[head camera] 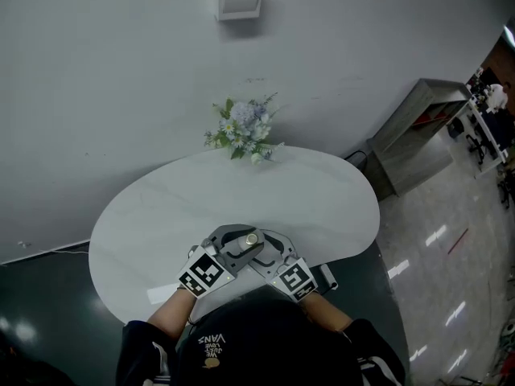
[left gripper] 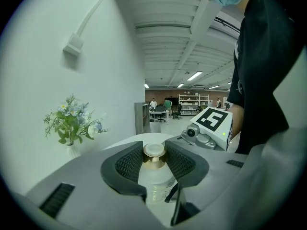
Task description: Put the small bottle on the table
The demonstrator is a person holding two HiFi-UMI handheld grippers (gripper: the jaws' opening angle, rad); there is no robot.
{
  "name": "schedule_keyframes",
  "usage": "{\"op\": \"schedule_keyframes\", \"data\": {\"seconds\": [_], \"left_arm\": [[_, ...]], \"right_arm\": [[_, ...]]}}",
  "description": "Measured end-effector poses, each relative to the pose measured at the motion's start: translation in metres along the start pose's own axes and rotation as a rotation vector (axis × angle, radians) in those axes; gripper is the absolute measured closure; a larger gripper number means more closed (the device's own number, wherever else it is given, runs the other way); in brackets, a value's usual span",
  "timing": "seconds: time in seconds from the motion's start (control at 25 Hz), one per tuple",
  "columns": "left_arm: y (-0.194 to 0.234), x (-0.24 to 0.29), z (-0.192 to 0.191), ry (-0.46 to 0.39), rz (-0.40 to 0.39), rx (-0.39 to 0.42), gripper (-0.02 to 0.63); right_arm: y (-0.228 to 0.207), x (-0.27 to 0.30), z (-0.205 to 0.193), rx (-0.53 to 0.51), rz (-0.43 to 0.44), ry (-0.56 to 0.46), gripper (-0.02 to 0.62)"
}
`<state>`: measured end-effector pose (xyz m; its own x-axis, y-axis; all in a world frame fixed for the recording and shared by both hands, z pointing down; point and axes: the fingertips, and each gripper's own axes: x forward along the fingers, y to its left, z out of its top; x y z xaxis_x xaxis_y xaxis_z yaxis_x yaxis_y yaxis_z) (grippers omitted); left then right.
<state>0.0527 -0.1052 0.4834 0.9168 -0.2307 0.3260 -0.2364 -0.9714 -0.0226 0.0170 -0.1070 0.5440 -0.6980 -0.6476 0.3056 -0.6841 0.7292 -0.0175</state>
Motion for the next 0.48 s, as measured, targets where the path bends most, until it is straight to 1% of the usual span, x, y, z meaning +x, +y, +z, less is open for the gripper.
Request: {"op": "schedule_keyframes", "data": {"seconds": [0.12, 0.48], "left_arm": [[0.018, 0.011, -0.004, -0.004, 0.049, -0.027, 0.445], [0.081, 0.046, -0.028, 0.001, 0.211, -0.108, 0.445]], "right_arm": [[-0.017, 0.010, -0.006, -0.034, 0.054, 0.019, 0.331], [-0.069, 0.051, -0.025, -0.059, 0.209, 0.060, 0.331]]}}
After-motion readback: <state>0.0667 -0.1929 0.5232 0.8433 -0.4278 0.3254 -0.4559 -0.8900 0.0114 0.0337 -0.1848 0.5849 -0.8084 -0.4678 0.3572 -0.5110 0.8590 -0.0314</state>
